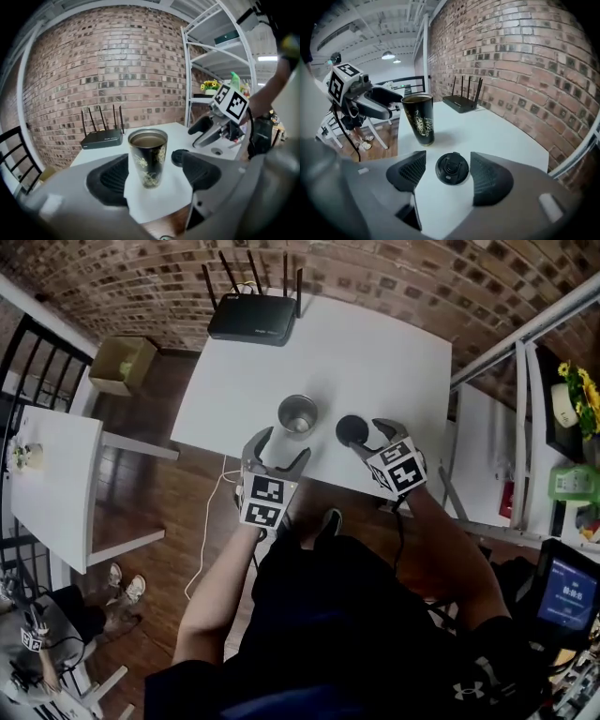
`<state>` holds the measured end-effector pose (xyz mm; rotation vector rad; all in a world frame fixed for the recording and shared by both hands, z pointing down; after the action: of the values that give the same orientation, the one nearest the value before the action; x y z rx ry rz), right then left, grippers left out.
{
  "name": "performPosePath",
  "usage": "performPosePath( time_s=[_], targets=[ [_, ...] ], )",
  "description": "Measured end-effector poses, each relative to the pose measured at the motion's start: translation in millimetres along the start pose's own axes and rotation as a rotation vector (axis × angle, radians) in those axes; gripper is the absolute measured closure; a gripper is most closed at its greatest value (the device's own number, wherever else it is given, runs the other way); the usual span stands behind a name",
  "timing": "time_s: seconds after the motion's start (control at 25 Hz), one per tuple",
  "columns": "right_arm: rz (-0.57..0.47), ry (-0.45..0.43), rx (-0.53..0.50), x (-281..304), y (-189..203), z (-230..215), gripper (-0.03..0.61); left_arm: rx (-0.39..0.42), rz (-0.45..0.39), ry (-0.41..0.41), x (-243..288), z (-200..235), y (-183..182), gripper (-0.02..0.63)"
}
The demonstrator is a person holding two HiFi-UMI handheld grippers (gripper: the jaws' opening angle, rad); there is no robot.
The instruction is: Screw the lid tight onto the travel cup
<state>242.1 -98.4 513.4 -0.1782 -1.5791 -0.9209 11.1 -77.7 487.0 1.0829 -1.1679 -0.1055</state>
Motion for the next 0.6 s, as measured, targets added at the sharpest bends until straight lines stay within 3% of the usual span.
performPosePath(
  time_s=[0.32, 0.6],
  targets=[
    [0.256, -0.010, -0.134, 67, -11, -6, 0.262, 0.057, 0.039, 0.056, 37, 9, 0, 0.244],
    [0.387, -0.012, -0.084, 88, -6, -16, 0.253, 0.041, 0.032, 0.087, 35, 5, 5, 0.245]
  ],
)
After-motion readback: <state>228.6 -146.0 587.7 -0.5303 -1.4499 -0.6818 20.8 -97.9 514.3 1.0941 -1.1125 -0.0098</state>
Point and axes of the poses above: the fingertips, and each gripper's own axes: x forward along the fingers, z to its left, y out of its underside, the point moved 8 cm from there along -x, backward along the fingers, and after that the axes turned 14 degrees about z, right-handed, at the moved point
